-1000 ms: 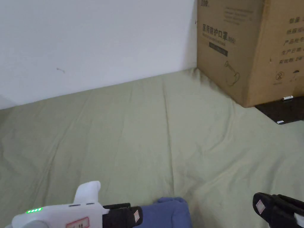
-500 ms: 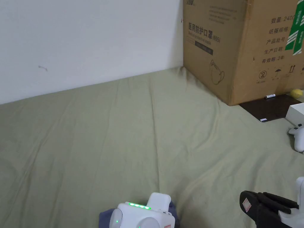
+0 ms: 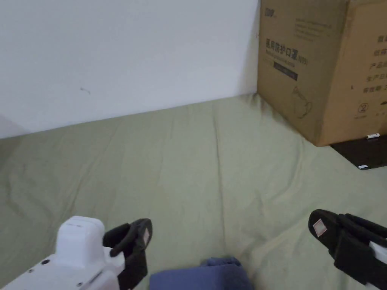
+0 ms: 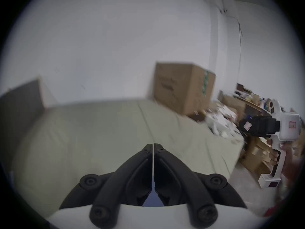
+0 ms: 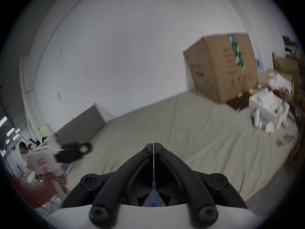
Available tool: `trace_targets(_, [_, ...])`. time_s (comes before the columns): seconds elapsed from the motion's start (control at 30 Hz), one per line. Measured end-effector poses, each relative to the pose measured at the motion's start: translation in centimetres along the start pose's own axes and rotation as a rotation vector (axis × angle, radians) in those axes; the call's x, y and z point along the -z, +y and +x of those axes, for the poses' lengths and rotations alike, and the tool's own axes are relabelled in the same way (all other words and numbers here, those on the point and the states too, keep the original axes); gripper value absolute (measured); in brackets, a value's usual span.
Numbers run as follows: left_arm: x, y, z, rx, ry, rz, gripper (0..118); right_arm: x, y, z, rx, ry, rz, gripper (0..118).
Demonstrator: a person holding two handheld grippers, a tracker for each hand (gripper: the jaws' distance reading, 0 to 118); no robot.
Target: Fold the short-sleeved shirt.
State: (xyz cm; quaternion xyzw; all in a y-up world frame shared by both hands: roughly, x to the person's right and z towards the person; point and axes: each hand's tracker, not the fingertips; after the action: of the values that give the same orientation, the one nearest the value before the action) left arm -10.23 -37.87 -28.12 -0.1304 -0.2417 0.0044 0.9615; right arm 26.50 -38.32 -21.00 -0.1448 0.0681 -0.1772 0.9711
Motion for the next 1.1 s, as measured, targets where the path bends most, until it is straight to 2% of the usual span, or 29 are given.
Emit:
trace_targets(0.1, [-4.3,1.2,-0.7,-0.005,0.172,0.176,2,-0.4,0.7,-2.4,-0.084,-0.058,0.137,0])
trace_targets(0.17, [-6.0,0.3,-0.8,0.03,0.252,0.316,2,-0.7,-0.6,-3.4,-0.162,-0.071,0.299,0])
trace_targets(0.2, [-6.1,-0.8,-0.8,0.067,0.311,0.361,2,-0.6,-1.9,-3.8,-0.232,-0.085,0.39,0])
trace_targets(0.27, [-5.2,-4.0,-1.4,0.163,0.413,0.37,2,0.6,-5.5,-3.8,-0.419,-0.211,0.484,0])
trace_targets(0.3, [-4.9,-4.8,-1.5,0.161,0.474,0.302,1,1.4,-6.4,-3.9,-0.415,-0.272,0.401,0])
trace_targets(0.33, [-5.0,-5.0,-1.6,0.121,0.5,0.255,1,1.6,-6.4,-4.0,-0.363,-0.283,0.294,0])
trace_targets(0.37, [-5.5,-5.2,-1.7,0.048,0.469,0.243,1,1.2,-6.4,-3.9,-0.272,-0.265,0.242,0])
trace_targets(0.4, [-6.2,-5.6,-1.7,-0.012,0.425,0.265,1,0.5,-6.8,-3.7,-0.199,-0.245,0.265,0])
trace_targets(0.43, [-6.6,-5.9,-1.4,-0.023,0.421,0.307,1,-0.1,-6.8,-3.5,-0.184,-0.239,0.307,0])
trace_targets(0.53, [-6.7,-6.3,-0.7,0.043,0.48,0.318,1,-0.5,-6.8,-3.6,-0.297,-0.287,0.315,0])
trace_targets(0.7, [-6.8,-5.7,-0.6,0.035,0.461,0.294,1,-1.2,-5.7,-3.4,-0.237,-0.279,0.326,0])
trace_targets(0.77, [-7.1,-4.9,-1.0,0.029,0.463,0.293,2,-0.8,-4.8,-3.6,-0.261,-0.226,0.327,0])
trace_targets(0.83, [-7.1,-4.2,-1.9,-0.01,0.385,0.212,2,1.6,-4.0,-3.4,-0.308,-0.088,0.184,2])
trace_targets(0.9, [-6.4,-3.9,-3.7,-0.099,0.248,0.086,2,6.2,-4.1,-2.8,-0.322,0.027,-0.172,2])
trace_targets(0.97, [-5.3,-4.4,-5.7,-0.222,0.111,-0.074,2,12.1,-5.7,-1.5,-0.202,0.127,-0.627,2])
trace_targets(1.0, [-4.8,-5.0,-6.6,-0.28,0.04,-0.128,2,14.2,-7.2,-1.0,-0.166,0.141,-0.746,2])
trace_targets(1.03, [-4.1,-5.9,-7.5,-0.348,-0.013,-0.173,2,16.0,-9.0,-0.6,-0.171,0.109,-0.784,2])
trace_targets(1.1, [-2.7,-7.6,-8.8,-0.459,-0.049,-0.275,2,18.6,-11.6,-0.3,-0.277,0.029,-0.851,2])
